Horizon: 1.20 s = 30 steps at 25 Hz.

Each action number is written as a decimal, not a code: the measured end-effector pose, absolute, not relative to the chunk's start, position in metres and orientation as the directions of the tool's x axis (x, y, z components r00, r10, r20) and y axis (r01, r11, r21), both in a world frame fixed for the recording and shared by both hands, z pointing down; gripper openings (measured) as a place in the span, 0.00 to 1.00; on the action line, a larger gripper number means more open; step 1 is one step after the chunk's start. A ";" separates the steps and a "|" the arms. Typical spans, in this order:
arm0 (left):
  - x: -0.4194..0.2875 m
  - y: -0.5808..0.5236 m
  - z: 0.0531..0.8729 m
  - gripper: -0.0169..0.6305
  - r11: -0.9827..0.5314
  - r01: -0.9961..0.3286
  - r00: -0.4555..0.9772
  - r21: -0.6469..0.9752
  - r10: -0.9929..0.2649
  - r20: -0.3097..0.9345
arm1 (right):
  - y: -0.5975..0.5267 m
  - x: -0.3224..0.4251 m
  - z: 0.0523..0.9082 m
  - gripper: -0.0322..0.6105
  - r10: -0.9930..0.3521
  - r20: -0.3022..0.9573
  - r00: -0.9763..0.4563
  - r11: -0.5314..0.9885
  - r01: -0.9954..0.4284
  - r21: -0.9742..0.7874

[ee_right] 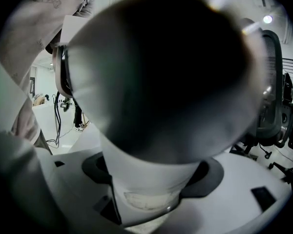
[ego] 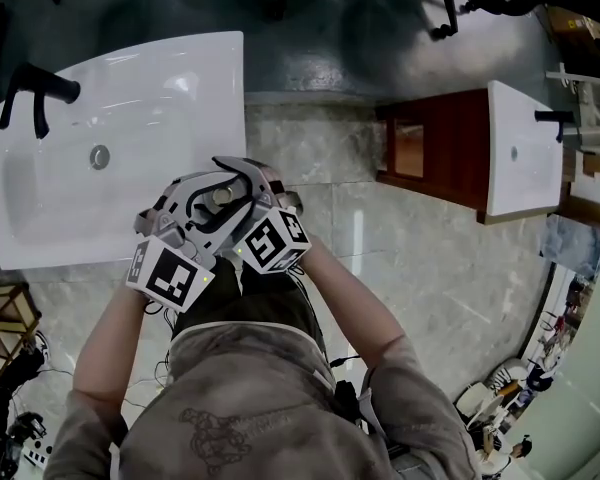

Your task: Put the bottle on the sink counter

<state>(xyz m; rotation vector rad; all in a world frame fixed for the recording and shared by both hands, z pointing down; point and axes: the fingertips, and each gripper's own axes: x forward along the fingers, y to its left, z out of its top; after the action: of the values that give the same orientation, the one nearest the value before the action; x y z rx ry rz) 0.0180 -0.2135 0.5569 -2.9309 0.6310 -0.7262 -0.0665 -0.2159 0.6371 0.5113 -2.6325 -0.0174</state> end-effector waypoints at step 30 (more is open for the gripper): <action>0.003 -0.214 0.555 0.36 -0.897 -0.423 0.771 -0.128 -0.431 0.469 | -0.205 -0.037 0.626 0.59 -0.370 0.423 -0.827 0.913 -0.408 0.001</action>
<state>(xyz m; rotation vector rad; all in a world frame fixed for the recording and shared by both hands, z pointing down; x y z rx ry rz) 0.0028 -0.2135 0.5545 -2.9422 0.7091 -0.7840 -0.0373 -0.2052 0.6264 0.5651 -2.6517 0.1244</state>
